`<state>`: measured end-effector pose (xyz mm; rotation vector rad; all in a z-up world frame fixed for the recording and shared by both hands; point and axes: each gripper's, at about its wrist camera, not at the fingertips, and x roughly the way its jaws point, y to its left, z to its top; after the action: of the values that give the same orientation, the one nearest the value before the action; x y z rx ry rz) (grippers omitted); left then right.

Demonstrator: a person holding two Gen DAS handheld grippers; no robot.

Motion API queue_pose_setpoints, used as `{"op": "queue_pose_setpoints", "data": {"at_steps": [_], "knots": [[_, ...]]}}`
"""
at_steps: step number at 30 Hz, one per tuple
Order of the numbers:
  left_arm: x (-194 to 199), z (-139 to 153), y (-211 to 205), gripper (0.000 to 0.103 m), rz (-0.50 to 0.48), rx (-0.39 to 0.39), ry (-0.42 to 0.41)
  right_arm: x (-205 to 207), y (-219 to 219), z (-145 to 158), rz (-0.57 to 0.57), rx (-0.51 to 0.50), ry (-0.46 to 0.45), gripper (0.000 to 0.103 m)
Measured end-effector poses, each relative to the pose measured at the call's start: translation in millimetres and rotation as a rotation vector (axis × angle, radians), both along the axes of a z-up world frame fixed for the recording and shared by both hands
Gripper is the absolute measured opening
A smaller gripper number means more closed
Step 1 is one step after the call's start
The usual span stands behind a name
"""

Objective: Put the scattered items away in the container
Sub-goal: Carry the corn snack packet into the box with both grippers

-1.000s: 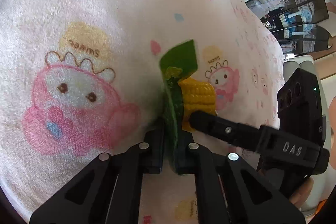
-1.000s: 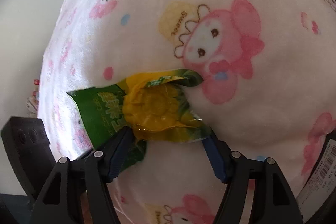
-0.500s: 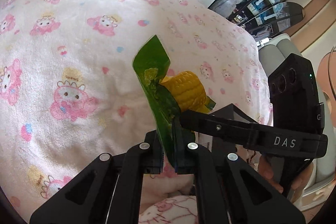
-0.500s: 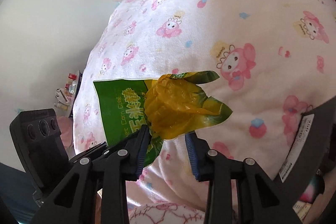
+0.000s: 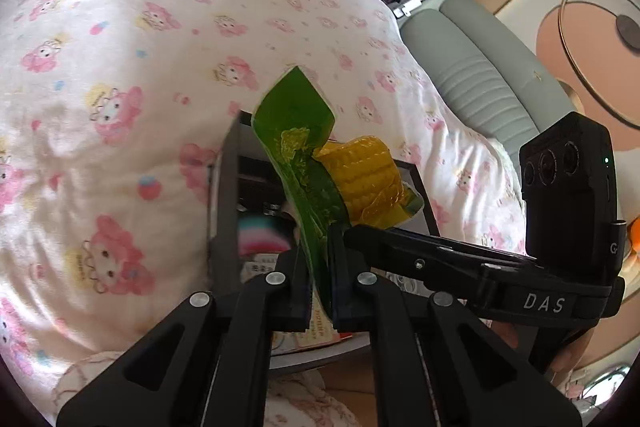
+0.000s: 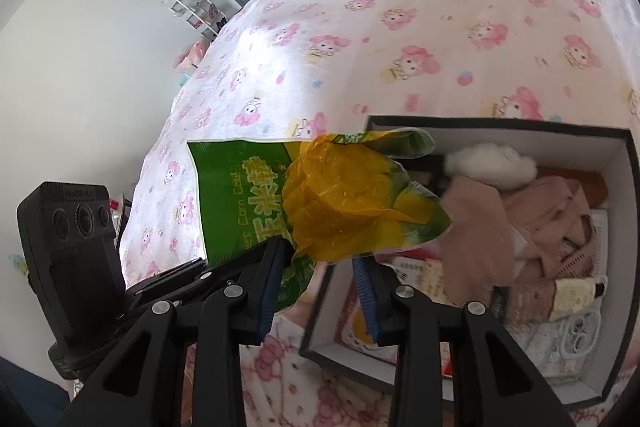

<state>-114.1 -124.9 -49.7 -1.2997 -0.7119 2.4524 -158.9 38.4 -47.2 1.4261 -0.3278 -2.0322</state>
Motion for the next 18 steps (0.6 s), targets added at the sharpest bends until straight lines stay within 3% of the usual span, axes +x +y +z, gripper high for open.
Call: {"op": "queue_pose_setpoints", "data": {"at_steps": [4,8,10,13,14,18], "knots": [[-15,-20,56,0.004,-0.102,-0.064,-0.060,5,46,-19,-0.056,0.037,-0.022,0.032],[-31,-44,81,0.005,-0.128,-0.115,-0.123,4,69,-49,-0.100,0.054,-0.078,0.032],[-37,-51,82,0.008,-0.120,-0.151,-0.130,3,74,-60,-0.107,0.047,-0.093,0.032],[-37,-59,74,0.010,-0.004,-0.341,-0.149,0,75,-72,-0.123,0.050,-0.095,0.032],[-38,-62,74,0.010,0.011,-0.360,-0.156,-1,76,-73,-0.131,0.057,-0.088,0.032],[-25,-52,64,0.014,0.040,-0.311,-0.109,3,92,-63,-0.184,-0.046,-0.053,0.032]]}}
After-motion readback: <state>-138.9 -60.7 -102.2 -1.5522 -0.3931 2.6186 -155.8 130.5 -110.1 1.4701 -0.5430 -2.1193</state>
